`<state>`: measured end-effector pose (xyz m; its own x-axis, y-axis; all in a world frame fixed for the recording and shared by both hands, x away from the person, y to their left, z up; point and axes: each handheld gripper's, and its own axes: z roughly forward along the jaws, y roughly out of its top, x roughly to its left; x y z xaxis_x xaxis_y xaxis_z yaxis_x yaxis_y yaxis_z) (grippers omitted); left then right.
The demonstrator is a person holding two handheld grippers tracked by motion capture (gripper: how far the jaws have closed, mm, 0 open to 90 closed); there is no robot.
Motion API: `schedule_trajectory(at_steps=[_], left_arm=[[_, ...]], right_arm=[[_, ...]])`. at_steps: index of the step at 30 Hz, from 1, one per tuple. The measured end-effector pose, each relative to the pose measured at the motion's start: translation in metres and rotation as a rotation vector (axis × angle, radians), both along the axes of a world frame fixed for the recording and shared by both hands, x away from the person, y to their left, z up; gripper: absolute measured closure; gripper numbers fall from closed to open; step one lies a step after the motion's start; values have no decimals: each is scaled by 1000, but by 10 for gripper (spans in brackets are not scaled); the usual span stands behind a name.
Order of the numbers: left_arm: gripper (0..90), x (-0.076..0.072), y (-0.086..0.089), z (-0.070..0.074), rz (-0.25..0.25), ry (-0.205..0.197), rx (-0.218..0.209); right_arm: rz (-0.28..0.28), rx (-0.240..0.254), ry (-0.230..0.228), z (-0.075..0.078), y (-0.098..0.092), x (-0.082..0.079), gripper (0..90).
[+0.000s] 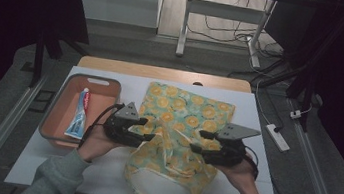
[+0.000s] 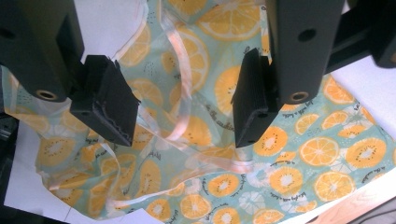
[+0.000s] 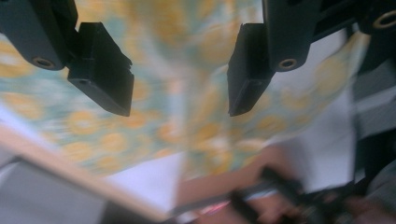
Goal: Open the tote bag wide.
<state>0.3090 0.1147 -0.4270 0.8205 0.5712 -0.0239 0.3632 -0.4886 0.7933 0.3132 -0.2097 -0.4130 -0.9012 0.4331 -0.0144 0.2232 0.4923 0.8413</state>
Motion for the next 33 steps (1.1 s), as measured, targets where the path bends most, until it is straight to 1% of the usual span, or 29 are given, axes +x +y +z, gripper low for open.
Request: schedule_trajectory(at_steps=[2,4,6,8,12,15,17,18,19,20,22,23,24,25,27,28,29,30,31,33], left_arm=[[422,-1,0,-1,0,-1,0],[422,-2,-1,-3,-5,5,7],[421,-3,-1,-3,-13,5,10],[422,-4,-2,-2,-16,4,6],[422,-10,-3,0,-39,5,3],[421,-15,-6,0,-61,10,1],[422,-18,-10,-1,-78,13,11],[422,-21,-12,-1,-91,14,16],[422,-23,-15,-1,-105,13,24],[422,-26,-18,-2,-119,11,34],[422,-30,-26,-5,-147,17,45],[422,-32,-31,-8,-162,23,53],[422,-33,-37,-12,-177,32,63],[422,-33,-42,-18,-190,51,65],[422,-32,-53,-28,-215,87,91],[422,-32,-53,-28,-215,87,91],[421,-33,-64,-37,-234,89,136],[420,-33,-64,-37,-234,89,136],[418,-33,-72,-44,-245,93,159],[417,-30,-79,-50,-240,105,158]], right_arm=[[50,-34,30,-8,13,-6,422],[87,-62,55,-19,25,-10,428],[108,-116,73,-33,35,-13,430],[126,-157,99,-47,41,-13,434],[133,-227,143,-73,49,-10,436],[126,-285,149,-87,55,-5,453],[100,-329,151,-94,58,-1,528],[90,-350,153,-97,59,1,549],[91,-358,165,-99,60,2,591],[95,-356,179,-100,59,4,661],[73,-365,170,-100,59,5,783],[65,-365,164,-98,57,5,827],[57,-350,155,-94,55,6,847],[43,-330,147,-88,53,7,856],[14,-277,125,-73,46,12,865],[1,-246,110,-65,42,15,866],[-11,-221,97,-58,38,18,866],[-26,-201,80,-51,35,21,866],[-37,-184,64,-45,33,24,866],[-58,-153,43,-35,31,32,866]])
